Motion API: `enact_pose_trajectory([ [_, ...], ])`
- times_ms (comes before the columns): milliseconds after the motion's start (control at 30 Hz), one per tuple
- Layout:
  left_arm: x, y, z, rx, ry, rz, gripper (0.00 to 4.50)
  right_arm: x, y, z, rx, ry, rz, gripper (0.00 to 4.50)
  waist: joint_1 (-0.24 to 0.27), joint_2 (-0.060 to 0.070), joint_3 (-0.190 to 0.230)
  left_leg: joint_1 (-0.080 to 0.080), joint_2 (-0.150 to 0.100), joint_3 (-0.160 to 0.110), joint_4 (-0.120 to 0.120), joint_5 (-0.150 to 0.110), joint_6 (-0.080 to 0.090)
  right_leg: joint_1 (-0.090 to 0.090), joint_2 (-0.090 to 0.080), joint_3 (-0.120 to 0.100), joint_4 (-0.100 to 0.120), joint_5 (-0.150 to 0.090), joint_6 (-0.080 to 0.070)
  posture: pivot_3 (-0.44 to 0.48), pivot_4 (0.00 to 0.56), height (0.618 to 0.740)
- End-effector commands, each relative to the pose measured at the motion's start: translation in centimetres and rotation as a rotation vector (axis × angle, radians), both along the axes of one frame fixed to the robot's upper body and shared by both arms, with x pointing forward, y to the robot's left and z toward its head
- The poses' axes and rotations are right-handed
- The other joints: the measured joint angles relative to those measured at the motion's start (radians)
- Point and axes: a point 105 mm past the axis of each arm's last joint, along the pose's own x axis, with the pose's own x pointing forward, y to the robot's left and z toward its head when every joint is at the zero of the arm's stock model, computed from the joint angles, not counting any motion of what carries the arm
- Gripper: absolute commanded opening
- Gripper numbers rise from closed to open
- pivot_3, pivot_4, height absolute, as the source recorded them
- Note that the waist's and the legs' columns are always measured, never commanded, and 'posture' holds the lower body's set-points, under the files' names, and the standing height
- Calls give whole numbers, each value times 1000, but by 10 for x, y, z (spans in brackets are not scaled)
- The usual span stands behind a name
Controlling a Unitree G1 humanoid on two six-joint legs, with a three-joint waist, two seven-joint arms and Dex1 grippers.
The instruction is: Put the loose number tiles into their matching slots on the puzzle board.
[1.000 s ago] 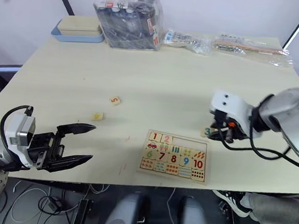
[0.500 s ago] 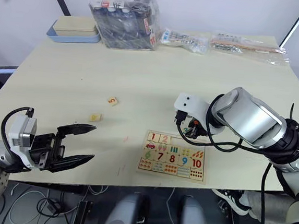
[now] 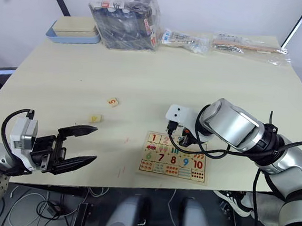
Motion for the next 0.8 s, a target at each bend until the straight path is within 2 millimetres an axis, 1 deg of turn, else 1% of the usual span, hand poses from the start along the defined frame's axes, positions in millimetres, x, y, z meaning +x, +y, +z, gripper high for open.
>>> enact_pose_trajectory([
  [33,-2,-3,8,-2,-43,-12,4500,3,4,2,8,-24,16,842,0,0,0,0,0,0,0,0,0,0,0,0,0,0,0,0,150,740],
  [267,-1,-4,8,-3,-42,-13,4500,4,7,-4,9,-16,18,842,0,0,0,0,0,0,0,0,0,0,0,0,0,0,0,0,150,740],
  [800,-2,-6,7,-7,-41,-10,4500,1,9,-8,9,2,30,842,0,0,0,0,0,0,0,0,0,0,0,0,0,0,0,0,150,740],
])
